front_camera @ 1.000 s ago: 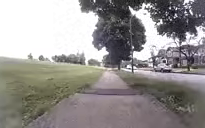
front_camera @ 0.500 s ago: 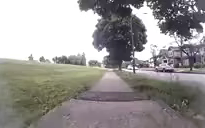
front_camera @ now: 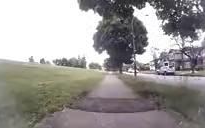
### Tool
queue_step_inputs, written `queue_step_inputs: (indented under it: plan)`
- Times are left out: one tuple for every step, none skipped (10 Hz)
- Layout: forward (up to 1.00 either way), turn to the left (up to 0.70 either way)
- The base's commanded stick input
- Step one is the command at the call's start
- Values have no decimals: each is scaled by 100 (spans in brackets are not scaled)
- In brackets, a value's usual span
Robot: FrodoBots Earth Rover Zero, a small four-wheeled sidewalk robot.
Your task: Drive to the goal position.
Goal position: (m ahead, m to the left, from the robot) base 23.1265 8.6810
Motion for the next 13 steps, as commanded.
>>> queue_step_inputs:
  plan:
    - [70,0]
    - [70,0]
    - [70,0]
    - [70,0]
    - [70,0]
    - [70,0]
    - [70,0]
    - [70,0]
    - [70,0]
    - [70,0]
    - [70,0]
    - [70,-35]
    - [70,-35]
